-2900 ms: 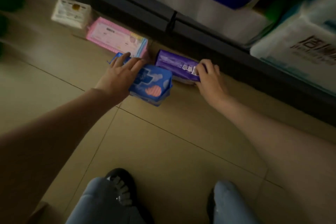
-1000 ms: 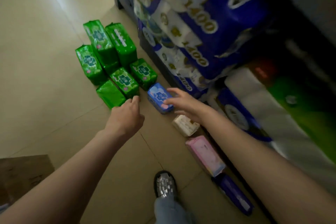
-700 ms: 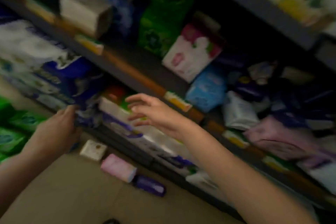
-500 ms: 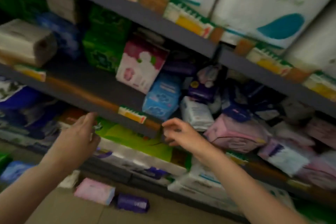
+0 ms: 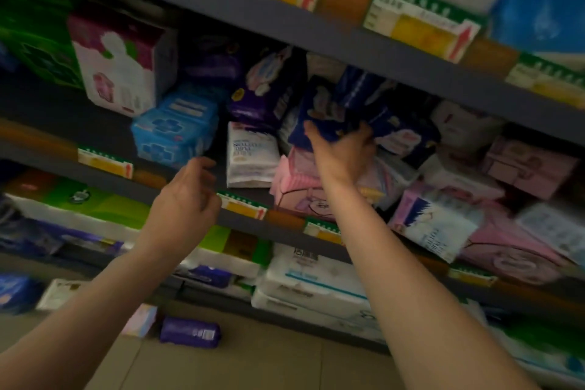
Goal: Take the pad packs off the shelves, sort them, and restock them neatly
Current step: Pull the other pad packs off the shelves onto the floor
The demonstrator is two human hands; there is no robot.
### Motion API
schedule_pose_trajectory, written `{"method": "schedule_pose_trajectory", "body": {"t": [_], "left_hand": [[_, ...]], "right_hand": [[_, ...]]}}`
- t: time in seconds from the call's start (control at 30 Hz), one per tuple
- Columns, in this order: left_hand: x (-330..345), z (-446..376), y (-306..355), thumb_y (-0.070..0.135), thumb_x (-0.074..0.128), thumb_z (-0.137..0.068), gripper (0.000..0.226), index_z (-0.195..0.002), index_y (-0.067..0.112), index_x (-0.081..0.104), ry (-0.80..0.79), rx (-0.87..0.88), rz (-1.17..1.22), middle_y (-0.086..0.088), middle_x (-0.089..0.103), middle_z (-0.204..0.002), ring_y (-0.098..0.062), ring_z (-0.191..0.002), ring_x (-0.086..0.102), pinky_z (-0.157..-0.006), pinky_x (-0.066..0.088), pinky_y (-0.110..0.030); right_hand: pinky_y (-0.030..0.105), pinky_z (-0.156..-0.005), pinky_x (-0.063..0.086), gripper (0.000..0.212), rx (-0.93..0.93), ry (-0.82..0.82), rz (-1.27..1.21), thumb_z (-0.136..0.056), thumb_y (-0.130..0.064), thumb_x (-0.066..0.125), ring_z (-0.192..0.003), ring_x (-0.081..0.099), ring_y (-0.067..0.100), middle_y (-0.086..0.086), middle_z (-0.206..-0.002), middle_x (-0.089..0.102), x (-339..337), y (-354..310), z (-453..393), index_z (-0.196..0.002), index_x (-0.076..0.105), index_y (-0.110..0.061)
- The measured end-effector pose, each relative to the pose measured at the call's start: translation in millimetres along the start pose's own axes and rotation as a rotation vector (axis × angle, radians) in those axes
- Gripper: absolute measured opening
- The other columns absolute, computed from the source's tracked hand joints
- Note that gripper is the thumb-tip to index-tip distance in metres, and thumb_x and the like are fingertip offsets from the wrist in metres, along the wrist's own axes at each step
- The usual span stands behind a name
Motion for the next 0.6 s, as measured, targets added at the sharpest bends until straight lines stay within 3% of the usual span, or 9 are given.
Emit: {"method": "schedule_pose_trajectory", "body": {"t": [0.1, 0.27, 0.37, 0.43, 0.5, 0.57, 0.6], "left_hand": [[17, 6, 14, 0.002, 0.057, -0.085, 0.038, -0.122, 0.006, 0.047, 0.008, -0.022, 0.023, -0.001, 0.056, -0.103, -0.023, -0.094, 0.057, -0.078, 0.043, -0.034], [40, 19, 15, 0.001, 0.055, -0.087, 0.035, -0.121, 0.007, 0.047, 0.024, -0.101, 0.109, -0.007, 0.061, -0.108, -0.022, -0.091, 0.059, -0.079, 0.045, -0.034], [48, 23, 18, 0.005, 0.053, -0.090, 0.031, -0.119, 0.014, 0.047, 0.068, -0.212, 0.231, 0.000, 0.059, -0.104, -0.015, -0.090, 0.056, -0.072, 0.043, -0.022], [51, 19, 24, 0.016, 0.054, -0.092, 0.026, -0.116, 0.020, 0.047, 0.072, -0.296, 0.392, 0.001, 0.059, -0.107, -0.013, -0.095, 0.057, -0.074, 0.044, -0.021], [53, 11, 35, 0.038, 0.054, -0.090, 0.034, -0.119, 0.021, 0.049, -0.002, -0.428, 0.718, -0.002, 0.061, -0.114, -0.015, -0.101, 0.060, -0.086, 0.046, -0.032], [55, 4, 47, 0.053, 0.052, -0.080, 0.049, -0.117, 0.021, 0.054, -0.106, -0.529, 1.036, -0.001, 0.066, -0.110, -0.015, -0.096, 0.064, -0.086, 0.048, -0.036], [56, 1, 52, 0.051, 0.056, -0.077, 0.048, -0.115, 0.021, 0.056, -0.110, -0.564, 1.133, -0.001, 0.069, -0.106, -0.016, -0.093, 0.066, -0.084, 0.051, -0.037]], "right_hand": [[0.054, -0.110, 0.018, 0.105, -0.010, -0.101, 0.157, -0.068, -0.058, 0.072, -0.133, 0.023, 0.042, 0.022, -0.146, 0.023, 22, -12, -12, -0.147, 0.017, -0.015], [0.050, -0.103, 0.028, 0.092, -0.105, -0.006, 0.176, -0.067, -0.054, 0.073, -0.126, 0.034, 0.037, 0.019, -0.139, 0.033, 21, -1, -17, -0.140, 0.028, -0.020], [0.047, -0.099, 0.034, 0.082, -0.278, 0.016, 0.071, -0.064, -0.050, 0.076, -0.118, 0.041, 0.032, 0.014, -0.129, 0.043, 5, 19, 3, -0.130, 0.038, -0.019], [0.041, -0.093, 0.040, 0.075, -0.365, -0.044, -0.070, -0.063, -0.045, 0.076, -0.110, 0.044, 0.028, 0.009, -0.119, 0.045, -12, 33, 21, -0.123, 0.043, -0.016], [0.030, -0.085, 0.043, 0.070, -0.503, -0.149, -0.194, -0.063, -0.049, 0.069, -0.103, 0.046, 0.021, 0.005, -0.111, 0.045, -33, 42, 43, -0.117, 0.046, -0.013], [0.024, -0.085, 0.043, 0.071, -0.677, -0.351, -0.175, -0.064, -0.052, 0.067, -0.104, 0.047, 0.015, 0.004, -0.114, 0.045, -49, 44, 61, -0.119, 0.046, -0.012], [0.021, -0.089, 0.042, 0.071, -0.731, -0.475, -0.134, -0.066, -0.052, 0.070, -0.107, 0.045, 0.011, 0.003, -0.117, 0.044, -53, 44, 64, -0.122, 0.046, -0.014]]}}
Point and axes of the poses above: each hand's wrist, its own z-axis away from the middle knuckle, its own x-axis out of the palm, y = z × x, the point moved 2 cm from there along -z, towards the middle knuckle
